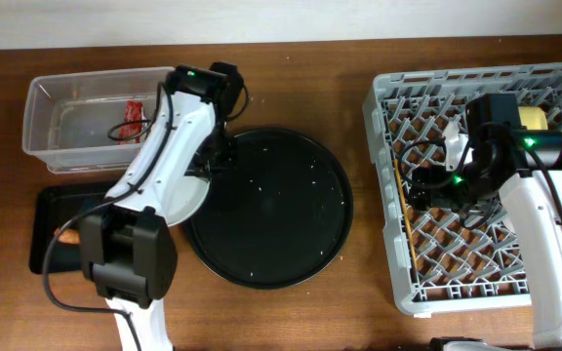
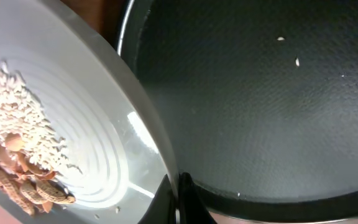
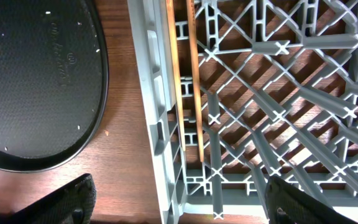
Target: Sort waste into correct bins and load items into the dishwasher rack
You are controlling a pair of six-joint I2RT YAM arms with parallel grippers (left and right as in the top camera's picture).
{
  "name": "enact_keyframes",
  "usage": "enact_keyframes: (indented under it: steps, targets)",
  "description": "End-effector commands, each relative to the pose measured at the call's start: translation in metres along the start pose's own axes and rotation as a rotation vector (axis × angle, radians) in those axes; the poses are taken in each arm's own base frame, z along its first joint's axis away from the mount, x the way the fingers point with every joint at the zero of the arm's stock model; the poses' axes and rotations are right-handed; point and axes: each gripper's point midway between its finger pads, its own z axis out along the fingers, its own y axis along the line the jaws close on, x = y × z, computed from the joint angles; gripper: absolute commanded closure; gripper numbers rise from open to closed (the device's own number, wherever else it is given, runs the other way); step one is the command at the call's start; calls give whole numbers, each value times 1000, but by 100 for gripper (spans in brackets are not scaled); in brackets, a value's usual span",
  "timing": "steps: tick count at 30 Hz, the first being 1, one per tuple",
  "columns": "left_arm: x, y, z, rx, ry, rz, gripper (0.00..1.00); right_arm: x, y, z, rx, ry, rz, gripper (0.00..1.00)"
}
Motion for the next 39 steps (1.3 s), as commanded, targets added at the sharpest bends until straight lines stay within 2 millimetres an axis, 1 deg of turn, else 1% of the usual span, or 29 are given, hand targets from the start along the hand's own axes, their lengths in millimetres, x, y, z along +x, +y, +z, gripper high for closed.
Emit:
enact_keyframes:
  steps: [1, 3, 4, 6, 8, 10, 12, 13, 14, 15, 16, 18, 20, 21, 23, 24, 26, 28, 30, 32, 36, 38, 39]
  targets:
    - [-1, 6, -20, 140, -26, 45, 99, -2, -3, -4, 14, -12, -9, 13]
    - [-1, 18, -15, 151, -6, 24, 100, -2, -3, -4, 14, -12, -9, 14]
    - [1, 19, -11, 178, 14, 28, 99, -2, -3, -4, 14, -12, -9, 13]
    - [4, 30, -1, 187, 46, 5, 100, -2, -3, -4, 14, -12, -9, 13]
    - [8, 29, 4, 264, 73, 30, 100, -2, -3, -4, 17, -12, -9, 13]
    - [11, 38, 9, 273, 88, 13, 100, -2, -3, -4, 17, -12, -9, 13]
    - [15, 40, 11, 363, 94, 27, 99, -2, -3, -4, 17, -12, -9, 13]
    - [17, 46, 8, 398, 85, 18, 100, -2, -3, -4, 17, -12, -9, 14]
    - [17, 48, -1, 453, 55, 23, 99, -2, -3, -4, 17, -12, -9, 13]
    - [17, 54, -13, 499, 13, 21, 99, -2, -3, -4, 17, -11, -9, 13]
    - [18, 57, -21, 523, -12, 24, 100, -2, -3, -4, 17, -11, -9, 13]
    - [25, 54, -41, 679, -62, 86, 99, -1, -3, -4, 18, -5, -8, 13]
    - [29, 55, -44, 800, -80, 89, 100, 1, -3, -4, 18, 0, -7, 13]
    - [32, 59, -41, 859, -85, 73, 100, 1, -3, -4, 18, 1, -7, 13]
    - [36, 77, -33, 921, -95, 16, 100, 1, -3, -4, 17, 3, -7, 13]
    - [35, 83, -37, 985, -136, 0, 100, 1, -3, -4, 17, 3, -7, 14]
    - [34, 93, -56, 1120, -250, 13, 100, 2, -4, -4, 18, 4, -7, 13]
    - [36, 102, -71, 1197, -341, 28, 100, 2, -3, -4, 17, 5, -7, 14]
    - [33, 116, -75, 1221, -387, -24, 100, 2, -4, -4, 18, 7, -6, 13]
    - [32, 124, -76, 1227, -407, -51, 100, 2, -4, -4, 18, 6, -6, 13]
    - [32, 124, -76, 1227, -409, -53, 100, 3, -4, -4, 18, 11, -6, 13]
    - [32, 125, -76, 1237, -381, -94, 100, 4, -4, -4, 18, 15, -5, 13]
    - [29, 129, -74, 1223, -408, -89, 100, 5, -4, -4, 18, 18, -5, 13]
